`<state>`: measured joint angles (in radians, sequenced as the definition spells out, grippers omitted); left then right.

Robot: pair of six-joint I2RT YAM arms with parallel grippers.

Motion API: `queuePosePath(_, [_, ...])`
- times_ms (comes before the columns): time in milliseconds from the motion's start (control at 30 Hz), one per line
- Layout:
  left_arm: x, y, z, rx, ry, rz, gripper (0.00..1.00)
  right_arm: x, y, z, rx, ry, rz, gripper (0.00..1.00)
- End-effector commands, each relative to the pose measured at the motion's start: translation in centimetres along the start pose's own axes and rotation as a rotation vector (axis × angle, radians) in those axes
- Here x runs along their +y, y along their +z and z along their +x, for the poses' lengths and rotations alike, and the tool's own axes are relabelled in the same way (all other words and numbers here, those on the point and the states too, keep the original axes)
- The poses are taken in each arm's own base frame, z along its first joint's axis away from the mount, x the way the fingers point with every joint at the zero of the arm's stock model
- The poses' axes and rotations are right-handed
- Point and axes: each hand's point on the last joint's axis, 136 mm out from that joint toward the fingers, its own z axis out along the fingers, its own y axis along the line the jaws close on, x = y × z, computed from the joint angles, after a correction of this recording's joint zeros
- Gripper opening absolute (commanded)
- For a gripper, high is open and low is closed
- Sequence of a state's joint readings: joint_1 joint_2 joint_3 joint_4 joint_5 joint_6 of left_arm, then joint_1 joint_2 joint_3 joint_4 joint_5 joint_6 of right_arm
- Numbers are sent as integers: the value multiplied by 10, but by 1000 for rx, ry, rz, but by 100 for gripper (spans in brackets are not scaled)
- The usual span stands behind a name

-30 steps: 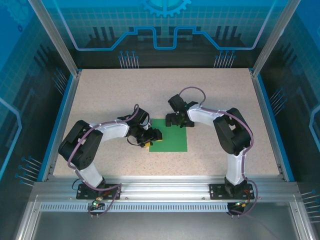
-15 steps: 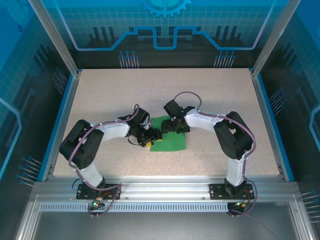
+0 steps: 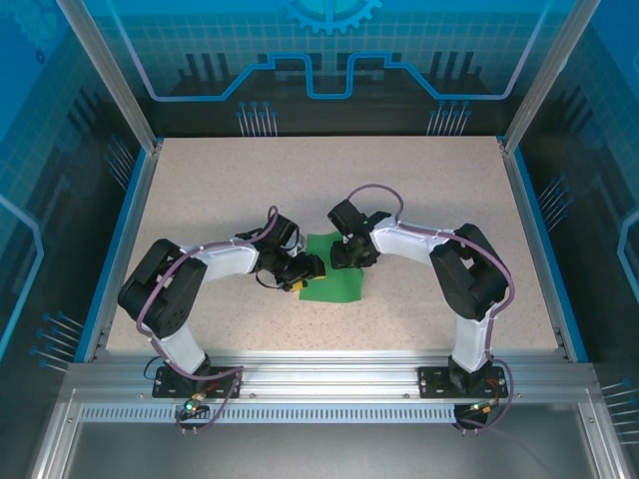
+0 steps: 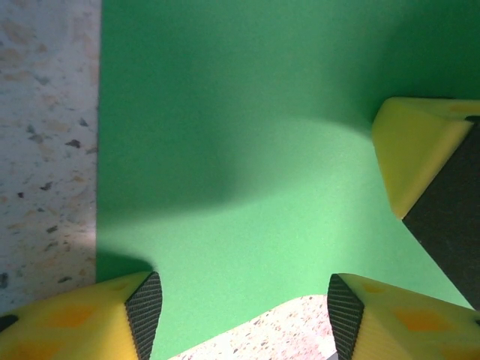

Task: Fold a paper plane with a square sheet of paper (fold left side to right side)
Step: Pick up the square sheet of paper from the center of the table.

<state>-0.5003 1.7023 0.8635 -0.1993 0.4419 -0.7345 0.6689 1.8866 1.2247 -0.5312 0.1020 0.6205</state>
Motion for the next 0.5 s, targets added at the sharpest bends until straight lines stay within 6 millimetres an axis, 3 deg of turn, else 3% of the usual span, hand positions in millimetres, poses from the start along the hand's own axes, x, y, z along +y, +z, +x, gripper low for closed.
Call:
queuePosePath(0, [-9,-15,-3,-43,32,10,66,10,-14,3,-5,-32,-38,43])
queuePosePath(233, [-16,-69,-24,-188,59,97,70,18,-39,-7,-89,-56,-151,30])
queuePosePath(467, [-36,-142,-44,-379,134,281,77,24,-93,-25,-237,-80,-394,27])
